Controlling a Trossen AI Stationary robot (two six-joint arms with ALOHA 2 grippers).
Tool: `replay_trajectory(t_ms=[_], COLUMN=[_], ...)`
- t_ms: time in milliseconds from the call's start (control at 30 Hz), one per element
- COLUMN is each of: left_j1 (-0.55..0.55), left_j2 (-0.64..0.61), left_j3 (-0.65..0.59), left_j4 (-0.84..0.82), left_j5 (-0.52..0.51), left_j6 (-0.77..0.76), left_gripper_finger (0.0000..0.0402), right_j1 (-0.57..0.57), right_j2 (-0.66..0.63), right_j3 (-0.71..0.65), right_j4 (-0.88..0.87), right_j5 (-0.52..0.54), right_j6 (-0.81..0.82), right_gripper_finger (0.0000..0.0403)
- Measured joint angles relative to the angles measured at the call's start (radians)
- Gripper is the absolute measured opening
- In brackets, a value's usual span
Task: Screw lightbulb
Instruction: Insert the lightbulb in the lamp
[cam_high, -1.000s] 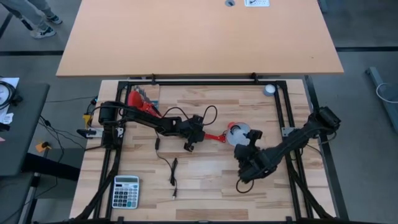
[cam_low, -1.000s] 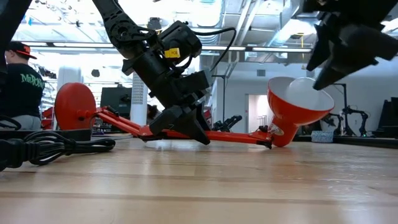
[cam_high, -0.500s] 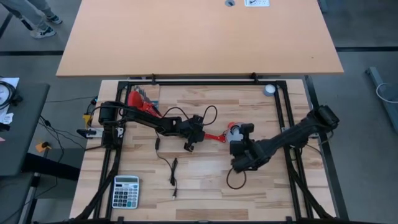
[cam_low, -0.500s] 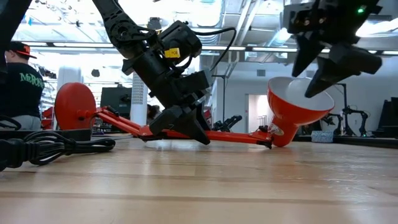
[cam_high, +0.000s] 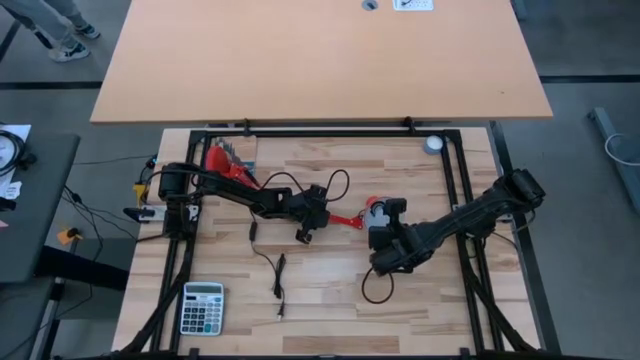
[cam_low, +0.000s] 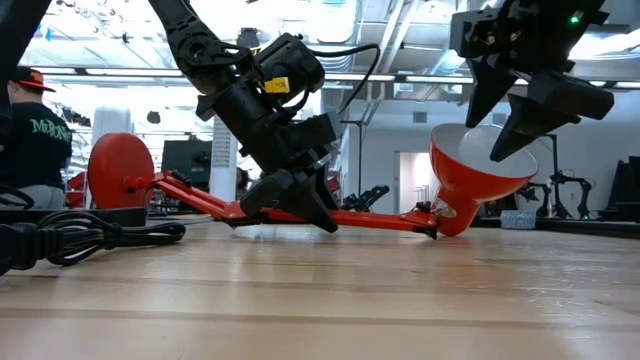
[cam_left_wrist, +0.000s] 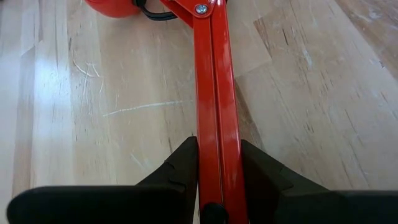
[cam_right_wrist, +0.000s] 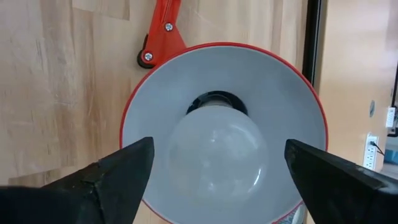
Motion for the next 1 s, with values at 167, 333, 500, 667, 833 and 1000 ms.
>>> replay_trajectory(t_ms=[167, 333, 500, 667, 833, 1000], left_j1=[0.0, 0.0, 0.0, 0.0, 0.0, 0.0], left_j2=[0.0, 0.0, 0.0, 0.0, 0.0, 0.0], left_j3=[0.0, 0.0, 0.0, 0.0, 0.0, 0.0], left_j4=[0.0, 0.0, 0.0, 0.0, 0.0, 0.0], left_j5=[0.0, 0.0, 0.0, 0.0, 0.0, 0.0], left_j6=[0.0, 0.0, 0.0, 0.0, 0.0, 0.0], left_gripper_finger=[0.0082, 0.0082, 0.0082, 0.0082, 0.0082, 0.0082], right_j1=[-0.001, 0.006, 0.007, 0.007, 0.007, -0.003], right_j2=[0.0, 0.0, 0.0, 0.0, 0.0, 0.0], right_j3=[-0.001, -0.075, -0.102, -0.101, -0.101, -0.101], right_j4=[0.007, 0.085, 0.109, 0.103, 0.104, 0.104], right_j5=[0.002, 0.019, 0.075, 0.09, 0.089, 0.089], right_j6=[0.03, 0.048, 0.076, 0.08, 0.089, 0.114], right_gripper_finger=[0.0377, 0.0377, 0.0375, 0.0351, 0.0306, 0.0291])
